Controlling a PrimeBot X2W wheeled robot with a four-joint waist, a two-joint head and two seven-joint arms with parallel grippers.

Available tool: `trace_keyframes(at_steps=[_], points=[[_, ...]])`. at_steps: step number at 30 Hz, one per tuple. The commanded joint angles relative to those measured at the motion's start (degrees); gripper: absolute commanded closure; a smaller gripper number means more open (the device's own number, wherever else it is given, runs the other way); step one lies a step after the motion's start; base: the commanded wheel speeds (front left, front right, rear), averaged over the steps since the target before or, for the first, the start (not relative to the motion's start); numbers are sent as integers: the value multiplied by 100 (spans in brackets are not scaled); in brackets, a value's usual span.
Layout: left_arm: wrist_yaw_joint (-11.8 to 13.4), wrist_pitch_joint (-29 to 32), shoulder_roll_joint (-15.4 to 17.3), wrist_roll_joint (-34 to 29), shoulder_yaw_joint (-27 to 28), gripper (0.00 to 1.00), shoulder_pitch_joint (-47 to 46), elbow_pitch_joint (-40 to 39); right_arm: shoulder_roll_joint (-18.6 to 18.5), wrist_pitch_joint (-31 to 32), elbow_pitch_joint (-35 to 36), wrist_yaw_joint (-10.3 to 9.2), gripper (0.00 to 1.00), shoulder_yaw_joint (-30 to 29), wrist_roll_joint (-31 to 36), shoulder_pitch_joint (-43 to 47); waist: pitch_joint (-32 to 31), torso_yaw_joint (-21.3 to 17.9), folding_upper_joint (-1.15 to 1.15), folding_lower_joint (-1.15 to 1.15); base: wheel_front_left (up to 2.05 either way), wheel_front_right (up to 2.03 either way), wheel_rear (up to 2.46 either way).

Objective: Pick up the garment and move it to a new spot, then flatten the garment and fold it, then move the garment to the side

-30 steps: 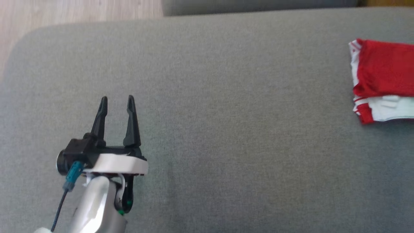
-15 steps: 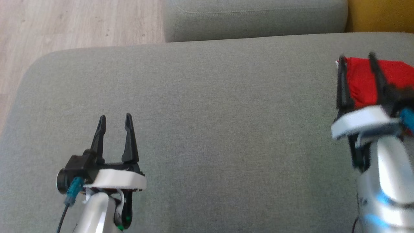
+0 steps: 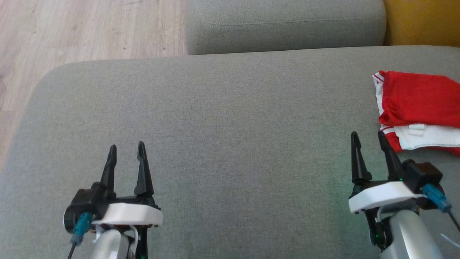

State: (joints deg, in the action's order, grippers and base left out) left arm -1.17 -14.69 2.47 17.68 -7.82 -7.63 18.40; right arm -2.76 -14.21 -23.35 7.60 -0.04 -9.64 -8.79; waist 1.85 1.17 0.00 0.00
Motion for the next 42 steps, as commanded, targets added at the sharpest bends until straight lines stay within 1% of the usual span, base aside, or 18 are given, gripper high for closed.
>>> trace_keyframes(at_steps=[1, 6, 8, 18, 22, 38, 39, 42], points=[[11, -30, 41, 20, 165, 0, -105, -226, -12, -75, 270, -11, 0, 167, 11, -182, 0, -7, 0, 0, 0, 0, 0], [21, -30, 41, -15, 181, 0, -84, -342, -12, -77, 384, -11, 0, 206, 31, -167, 12, -29, 0, 0, 0, 0, 0], [-31, -30, 41, 177, 161, 0, -59, -304, -12, -77, 415, -11, 0, 228, 28, -156, 8, -40, 0, 0, 0, 0, 0], [-93, -30, 41, 514, 236, 0, -41, -281, -12, -78, 477, -11, 0, 278, -14, -93, -19, -92, 0, 0, 0, 0, 0], [-119, -30, 41, 561, 272, 0, -22, -330, -12, -78, 500, -11, 0, 277, -26, -86, -18, -96, 0, 0, 0, 0, 0], [-81, -31, 41, 663, 363, 0, -20, -380, -12, -78, 473, -11, 0, 343, -65, -105, 7, -83, 0, 0, 0, 0, 0], [-86, 1, 1, 656, 145, 100, 111, -187, 1, -15, 284, 0, 100, 180, -42, 3, 8, -83, 0, 1, 0, 0, 0], [-86, 8, -1, 669, 137, 100, 180, 58, 13, 1, 34, 0, 100, 174, -59, 79, 8, -83, 0, 0, 0, 0, 0]])
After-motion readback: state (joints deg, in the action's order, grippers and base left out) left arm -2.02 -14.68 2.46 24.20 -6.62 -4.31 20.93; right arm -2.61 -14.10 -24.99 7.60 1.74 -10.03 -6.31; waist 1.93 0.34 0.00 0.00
